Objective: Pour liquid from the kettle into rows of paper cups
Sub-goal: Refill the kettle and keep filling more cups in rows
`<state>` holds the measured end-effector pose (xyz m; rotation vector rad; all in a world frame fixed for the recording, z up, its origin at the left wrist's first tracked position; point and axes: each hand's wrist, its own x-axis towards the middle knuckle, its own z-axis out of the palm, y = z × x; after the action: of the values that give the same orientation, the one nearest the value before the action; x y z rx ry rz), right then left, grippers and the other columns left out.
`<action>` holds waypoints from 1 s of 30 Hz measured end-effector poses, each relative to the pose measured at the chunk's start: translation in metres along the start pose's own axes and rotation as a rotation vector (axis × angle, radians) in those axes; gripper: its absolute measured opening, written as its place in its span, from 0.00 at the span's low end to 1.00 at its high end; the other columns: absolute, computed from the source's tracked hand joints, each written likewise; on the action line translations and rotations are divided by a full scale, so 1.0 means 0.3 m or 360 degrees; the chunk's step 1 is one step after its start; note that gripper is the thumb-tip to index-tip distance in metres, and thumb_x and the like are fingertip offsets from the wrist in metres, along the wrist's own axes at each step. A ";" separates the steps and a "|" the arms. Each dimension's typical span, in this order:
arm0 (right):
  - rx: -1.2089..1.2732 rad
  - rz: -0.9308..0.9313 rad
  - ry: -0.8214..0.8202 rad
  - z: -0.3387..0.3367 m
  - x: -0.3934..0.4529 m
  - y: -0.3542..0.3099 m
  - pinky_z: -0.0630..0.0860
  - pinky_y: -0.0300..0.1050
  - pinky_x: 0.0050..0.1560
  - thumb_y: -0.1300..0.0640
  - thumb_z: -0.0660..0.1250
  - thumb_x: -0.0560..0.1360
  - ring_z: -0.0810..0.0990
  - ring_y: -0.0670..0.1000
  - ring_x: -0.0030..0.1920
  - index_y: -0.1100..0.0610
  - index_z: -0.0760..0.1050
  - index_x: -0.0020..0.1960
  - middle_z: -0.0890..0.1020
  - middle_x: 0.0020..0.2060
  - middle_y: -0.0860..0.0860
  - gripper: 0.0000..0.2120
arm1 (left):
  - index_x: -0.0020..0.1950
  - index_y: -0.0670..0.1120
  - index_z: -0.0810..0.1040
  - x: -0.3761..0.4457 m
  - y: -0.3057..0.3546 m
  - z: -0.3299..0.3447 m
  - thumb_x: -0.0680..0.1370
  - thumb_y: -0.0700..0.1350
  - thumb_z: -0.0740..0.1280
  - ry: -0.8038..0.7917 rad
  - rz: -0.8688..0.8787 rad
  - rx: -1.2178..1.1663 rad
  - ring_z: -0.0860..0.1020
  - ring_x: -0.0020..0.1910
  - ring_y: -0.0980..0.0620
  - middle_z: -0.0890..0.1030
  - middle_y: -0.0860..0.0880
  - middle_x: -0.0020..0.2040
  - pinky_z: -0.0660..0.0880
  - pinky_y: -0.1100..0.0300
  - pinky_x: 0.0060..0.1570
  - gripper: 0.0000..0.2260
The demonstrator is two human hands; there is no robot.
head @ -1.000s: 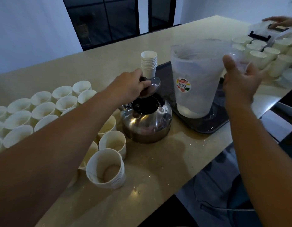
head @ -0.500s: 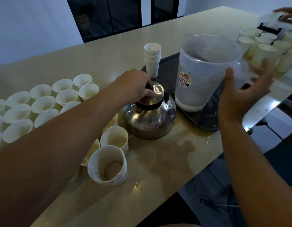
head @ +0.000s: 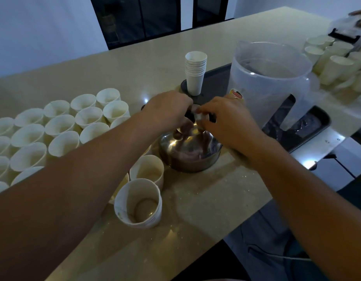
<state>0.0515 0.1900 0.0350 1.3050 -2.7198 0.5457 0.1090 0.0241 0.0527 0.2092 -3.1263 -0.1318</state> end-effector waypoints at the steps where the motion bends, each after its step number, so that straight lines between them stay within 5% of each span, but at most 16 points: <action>1: -0.0086 0.0006 -0.0073 -0.004 0.022 -0.001 0.70 0.55 0.64 0.48 0.67 0.80 0.73 0.55 0.61 0.46 0.79 0.64 0.80 0.59 0.50 0.14 | 0.54 0.51 0.79 0.000 -0.002 0.002 0.73 0.54 0.74 0.0015 0.0005 0.0026 0.78 0.47 0.48 0.80 0.50 0.46 0.75 0.52 0.46 0.13; 9: -0.0394 -0.0017 -0.0302 -0.028 0.135 0.017 0.63 0.54 0.58 0.44 0.68 0.78 0.68 0.57 0.63 0.37 0.75 0.68 0.77 0.64 0.49 0.18 | 0.54 0.53 0.79 0.011 -0.002 -0.032 0.76 0.54 0.71 -0.0025 0.0063 0.0205 0.72 0.44 0.49 0.76 0.52 0.43 0.61 0.54 0.50 0.10; 15: -0.0433 0.0022 -0.0502 -0.028 0.163 -0.003 0.63 0.54 0.55 0.39 0.70 0.75 0.68 0.58 0.64 0.38 0.76 0.67 0.78 0.60 0.51 0.21 | 0.57 0.53 0.79 0.017 0.006 -0.043 0.76 0.56 0.72 -0.0094 0.0043 0.0218 0.72 0.45 0.49 0.80 0.52 0.48 0.62 0.50 0.57 0.13; 18: -0.0464 0.0039 -0.0531 -0.027 0.171 -0.010 0.67 0.56 0.63 0.41 0.70 0.76 0.69 0.58 0.65 0.38 0.76 0.67 0.78 0.61 0.51 0.20 | 0.56 0.53 0.79 0.016 0.011 -0.050 0.77 0.57 0.70 -0.0119 0.0021 0.0263 0.72 0.45 0.49 0.78 0.52 0.44 0.62 0.49 0.60 0.12; 23: -0.0503 0.0070 -0.0493 -0.010 0.186 -0.013 0.73 0.56 0.62 0.46 0.70 0.77 0.76 0.57 0.59 0.42 0.80 0.63 0.80 0.57 0.52 0.15 | 0.58 0.52 0.79 0.020 0.007 -0.037 0.77 0.54 0.72 -0.0121 -0.0016 0.0182 0.71 0.45 0.49 0.77 0.52 0.44 0.62 0.48 0.61 0.13; 27: -0.0481 0.0097 -0.0504 -0.002 0.200 -0.014 0.73 0.48 0.48 0.45 0.71 0.76 0.75 0.52 0.47 0.46 0.81 0.61 0.76 0.48 0.51 0.14 | 0.59 0.50 0.79 0.029 0.006 -0.023 0.76 0.48 0.72 -0.0094 -0.0008 0.0172 0.70 0.45 0.49 0.74 0.52 0.42 0.62 0.49 0.57 0.12; 30: -0.0497 0.0085 -0.0451 0.010 0.186 -0.006 0.71 0.48 0.47 0.46 0.70 0.78 0.74 0.52 0.44 0.45 0.82 0.58 0.77 0.46 0.51 0.10 | 0.58 0.50 0.79 0.032 0.006 -0.017 0.75 0.48 0.74 -0.0106 -0.0008 0.0151 0.71 0.46 0.49 0.75 0.51 0.44 0.60 0.51 0.53 0.13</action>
<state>0.0177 0.1465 0.0451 1.3147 -2.9104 -0.0709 0.0993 0.0240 0.0580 0.2178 -3.2018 0.0103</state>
